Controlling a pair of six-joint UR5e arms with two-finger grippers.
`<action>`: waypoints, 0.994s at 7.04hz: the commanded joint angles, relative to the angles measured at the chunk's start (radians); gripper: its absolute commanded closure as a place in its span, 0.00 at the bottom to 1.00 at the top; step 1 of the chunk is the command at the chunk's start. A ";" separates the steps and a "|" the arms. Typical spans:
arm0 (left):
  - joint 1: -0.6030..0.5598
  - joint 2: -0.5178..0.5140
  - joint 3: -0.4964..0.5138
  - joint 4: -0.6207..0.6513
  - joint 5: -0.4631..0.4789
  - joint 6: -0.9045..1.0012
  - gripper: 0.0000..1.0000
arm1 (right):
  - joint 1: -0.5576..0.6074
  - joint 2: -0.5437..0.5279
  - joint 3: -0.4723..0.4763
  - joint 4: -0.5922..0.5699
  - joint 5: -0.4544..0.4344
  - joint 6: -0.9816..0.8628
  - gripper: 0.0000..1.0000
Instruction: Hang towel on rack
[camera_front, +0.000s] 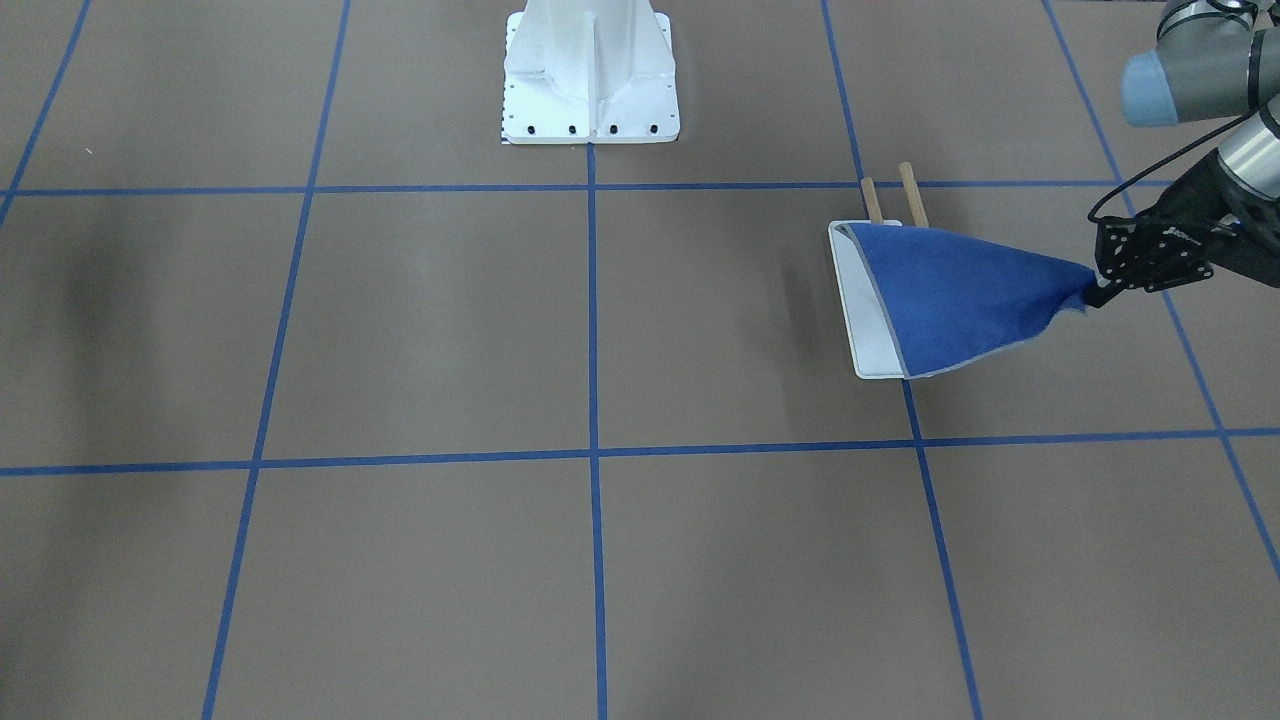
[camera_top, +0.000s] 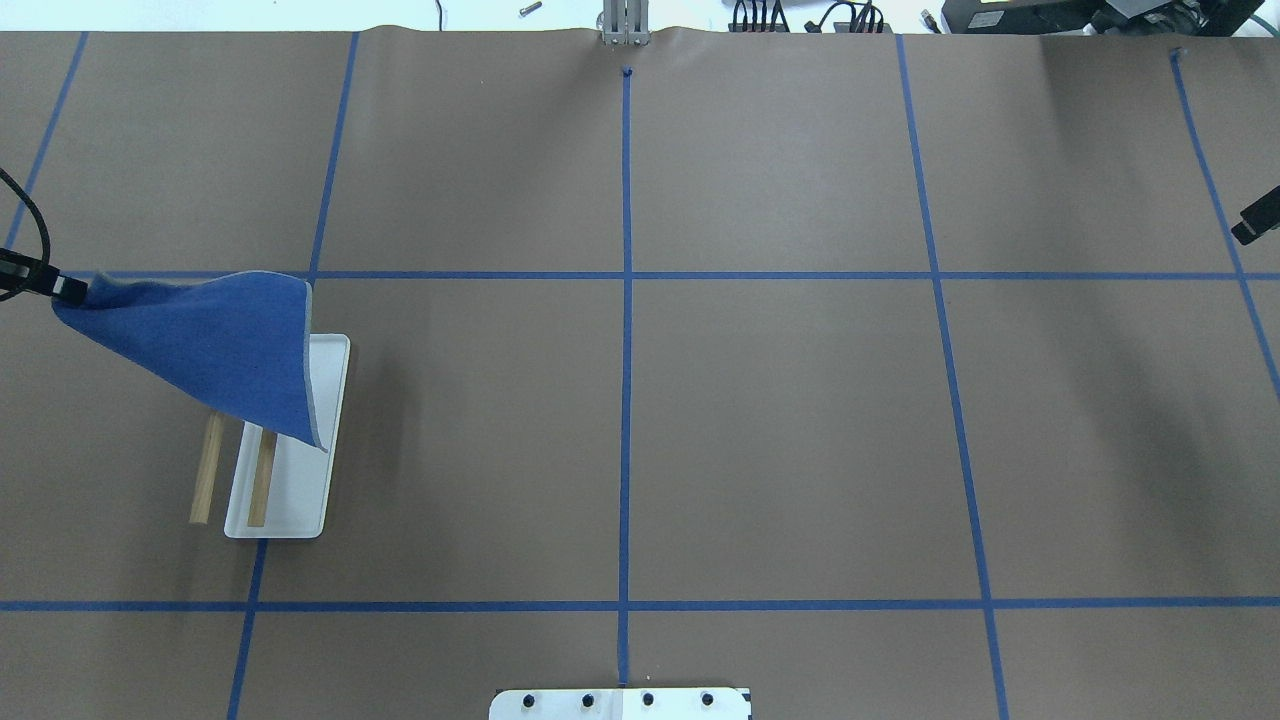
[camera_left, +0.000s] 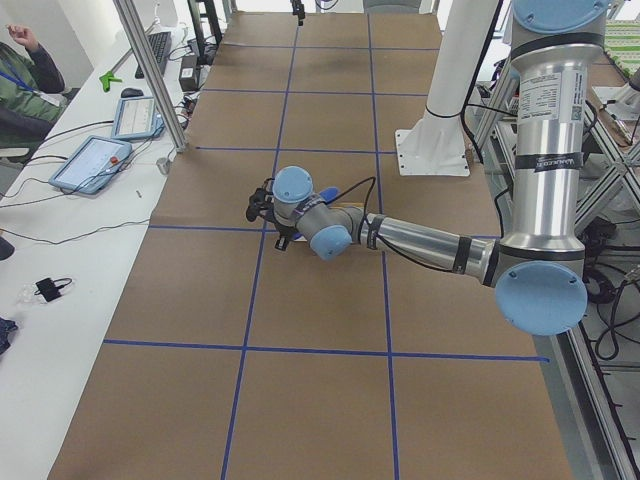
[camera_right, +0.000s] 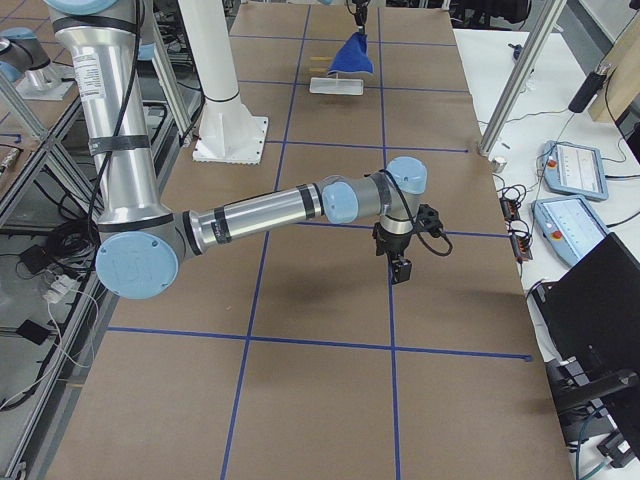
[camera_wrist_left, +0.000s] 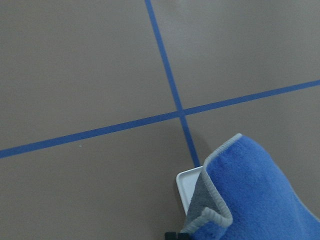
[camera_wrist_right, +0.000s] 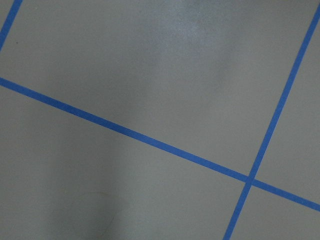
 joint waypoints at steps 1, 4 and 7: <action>-0.007 -0.010 -0.001 0.003 0.003 0.001 0.01 | 0.013 -0.019 0.000 0.001 0.008 0.001 0.00; -0.067 -0.013 0.002 0.119 0.002 0.105 0.01 | 0.092 -0.091 -0.007 -0.001 0.022 -0.025 0.00; -0.299 -0.097 0.004 0.540 0.075 0.595 0.01 | 0.189 -0.105 -0.002 -0.114 0.026 -0.112 0.00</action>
